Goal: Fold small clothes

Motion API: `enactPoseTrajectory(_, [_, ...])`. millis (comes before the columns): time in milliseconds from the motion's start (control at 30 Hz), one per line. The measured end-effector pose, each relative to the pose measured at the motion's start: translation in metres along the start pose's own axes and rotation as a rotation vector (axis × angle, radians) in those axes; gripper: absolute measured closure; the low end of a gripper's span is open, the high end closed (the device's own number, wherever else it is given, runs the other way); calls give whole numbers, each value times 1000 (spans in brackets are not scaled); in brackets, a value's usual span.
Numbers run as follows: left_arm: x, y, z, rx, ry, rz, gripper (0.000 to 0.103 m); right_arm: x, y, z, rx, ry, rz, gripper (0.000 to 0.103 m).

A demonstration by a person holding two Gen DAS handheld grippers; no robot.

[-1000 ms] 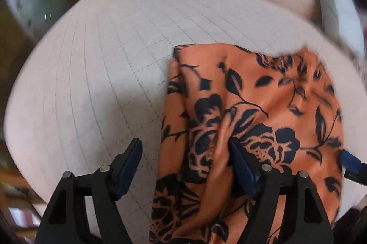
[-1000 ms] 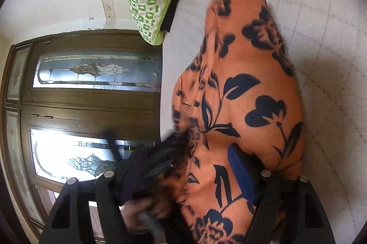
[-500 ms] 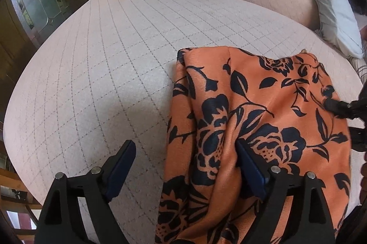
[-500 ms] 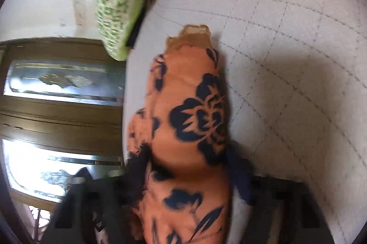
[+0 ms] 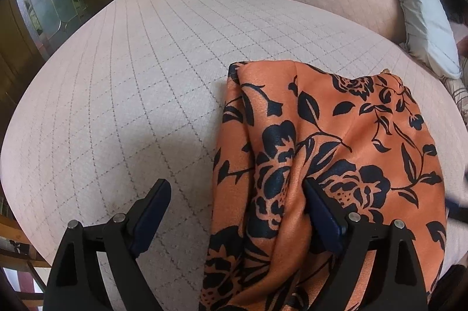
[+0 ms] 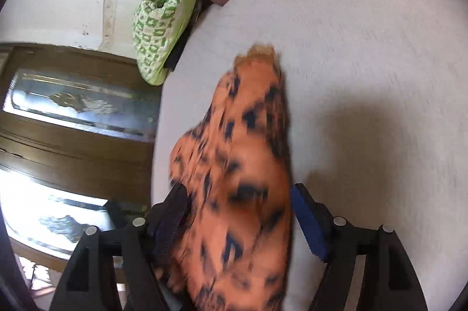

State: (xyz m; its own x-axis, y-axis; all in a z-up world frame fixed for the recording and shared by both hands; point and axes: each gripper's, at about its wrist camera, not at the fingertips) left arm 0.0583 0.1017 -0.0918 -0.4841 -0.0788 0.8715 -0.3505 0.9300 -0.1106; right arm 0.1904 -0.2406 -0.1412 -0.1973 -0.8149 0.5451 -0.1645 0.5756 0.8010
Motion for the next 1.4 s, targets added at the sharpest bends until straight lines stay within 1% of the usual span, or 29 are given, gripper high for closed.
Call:
enactPoseTrajectory(100, [7, 7, -4, 37, 10, 26, 12, -2, -8, 32, -37, 51, 8, 27])
enactPoseTrajectory(133, [11, 10, -4, 42, 7, 32, 13, -8, -9, 43, -31, 77, 1, 27])
enactPoseTrajectory(200, [29, 10, -2, 36, -23, 37, 13, -13, -3, 53, -6, 87, -16, 27])
enactPoseTrajectory(233, [42, 10, 2, 25, -52, 49, 13, -15, 1, 55, 3, 90, -25, 27])
enactPoseTrajectory(300, [56, 10, 9, 10, -83, 65, 13, -18, 10, 58, 33, 93, 7, 27])
enactPoseTrajectory(367, [58, 6, 19, -28, -88, 26, 13, -20, 7, 59, 38, 103, 5, 27])
enactPoseTrajectory(400, [50, 4, 23, -54, -69, -16, 13, -21, 3, 61, 27, 96, -1, 30])
enactPoseTrajectory(433, [36, 4, 29, -73, -28, -55, 13, -18, 5, 62, 34, 99, 5, 34])
enactPoseTrajectory(467, [30, 5, 32, -64, -12, -48, 13, -15, 8, 64, 52, 106, 27, 43])
enactPoseTrajectory(500, [28, 10, 33, -37, -18, -30, 12, -14, 15, 65, 87, 117, 68, 53])
enactPoseTrajectory(567, [30, 14, 30, -27, -15, -18, 12, -6, 29, 67, 158, 114, 126, 60])
enactPoseTrajectory(633, [30, 16, 29, -41, -21, -17, 12, 3, 54, 73, 262, 87, 207, 60])
enactPoseTrajectory(700, [30, 20, 32, -30, -16, 0, 12, -7, 58, 76, 320, 111, 291, 60])
enactPoseTrajectory(733, [30, 23, 31, -25, -16, 6, 12, -18, 51, 77, 326, 140, 341, 58])
enactPoseTrajectory(767, [30, 27, 31, -23, -17, 10, 12, -21, 43, 75, 289, 138, 327, 54])
enactPoseTrajectory(800, [31, 28, 31, -21, -17, 14, 12, -19, 38, 72, 232, 132, 293, 49])
enactPoseTrajectory(833, [31, 29, 30, -21, -18, 17, 12, -13, 37, 68, 199, 132, 265, 49])
enactPoseTrajectory(900, [29, 27, 32, -15, -18, 21, 12, -8, 43, 65, 219, 134, 281, 44])
enactPoseTrajectory(933, [29, 29, 31, -11, -16, 24, 12, -4, 46, 63, 230, 134, 289, 43])
enactPoseTrajectory(1000, [27, 29, 31, -9, -15, 28, 12, 2, 45, 55, 213, 122, 271, 40])
enactPoseTrajectory(1067, [25, 31, 32, -7, -14, 34, 12, -1, 46, 43, 185, 97, 254, 39])
enactPoseTrajectory(1167, [19, 33, 34, -6, -16, 36, 12, -1, 32, 26, 116, 50, 206, 36])
enactPoseTrajectory(1233, [17, 35, 34, -7, -17, 36, 12, -11, 21, 13, 67, 41, 183, 36])
enactPoseTrajectory(1300, [20, 34, 34, -5, -17, 36, 12, -20, 13, 5, 45, 56, 176, 36])
enactPoseTrajectory(1333, [19, 35, 34, -3, -17, 37, 12, -27, 12, 1, 42, 73, 170, 36])
enactPoseTrajectory(1367, [19, 34, 34, -2, -16, 38, 11, -34, 17, -4, 65, 83, 172, 50])
enactPoseTrajectory(1400, [18, 35, 34, -2, -17, 40, 11, -38, 23, -4, 92, 85, 185, 60])
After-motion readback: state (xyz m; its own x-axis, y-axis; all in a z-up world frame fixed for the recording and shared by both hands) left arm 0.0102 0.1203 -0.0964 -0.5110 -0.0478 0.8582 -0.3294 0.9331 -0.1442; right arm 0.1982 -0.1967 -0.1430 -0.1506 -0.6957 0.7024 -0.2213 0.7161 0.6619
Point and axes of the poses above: each gripper's, at about its wrist camera, not at the fingertips, and x roughly against the way its jaws point, y to its left, z to its underside, and after that the axes turned 9 degrees about x, right-handed
